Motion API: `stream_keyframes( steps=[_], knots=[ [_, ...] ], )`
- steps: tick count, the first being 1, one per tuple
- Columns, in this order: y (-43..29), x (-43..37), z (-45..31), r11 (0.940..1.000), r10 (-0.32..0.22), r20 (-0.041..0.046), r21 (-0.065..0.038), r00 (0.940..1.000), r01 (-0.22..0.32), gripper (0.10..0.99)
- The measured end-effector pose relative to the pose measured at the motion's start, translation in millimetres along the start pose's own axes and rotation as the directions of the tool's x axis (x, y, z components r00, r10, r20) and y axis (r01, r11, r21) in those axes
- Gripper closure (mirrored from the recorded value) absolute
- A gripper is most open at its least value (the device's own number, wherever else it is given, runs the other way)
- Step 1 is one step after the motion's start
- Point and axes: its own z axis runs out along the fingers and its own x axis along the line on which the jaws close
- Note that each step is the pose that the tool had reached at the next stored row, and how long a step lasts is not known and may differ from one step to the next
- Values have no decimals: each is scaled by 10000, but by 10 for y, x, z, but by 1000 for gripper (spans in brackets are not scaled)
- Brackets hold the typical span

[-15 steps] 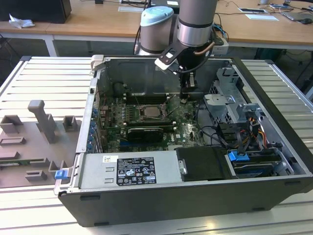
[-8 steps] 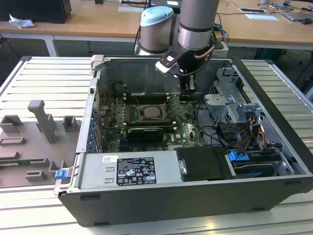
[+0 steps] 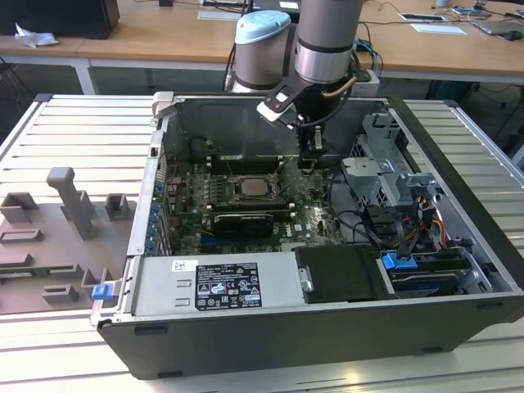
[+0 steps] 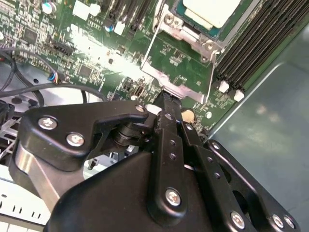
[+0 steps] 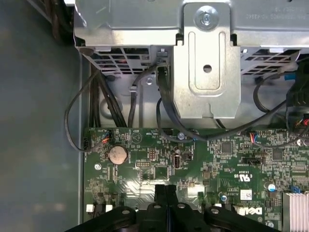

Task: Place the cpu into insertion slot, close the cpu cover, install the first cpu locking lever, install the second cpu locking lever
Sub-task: 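Close the cpu cover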

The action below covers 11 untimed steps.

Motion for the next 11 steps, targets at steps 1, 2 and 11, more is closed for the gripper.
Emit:
stream_keyframes(
  steps=[1, 2, 11],
  knots=[
    [-16, 0, -1, 10000, -1, -2, 0, 10000, 1, 980],
    [-32, 0, -2, 10000, -1, -2, 1, 10000, 1, 980],
    [-111, 0, -5, 10000, -1, -2, 1, 10000, 1, 980]
  ],
)
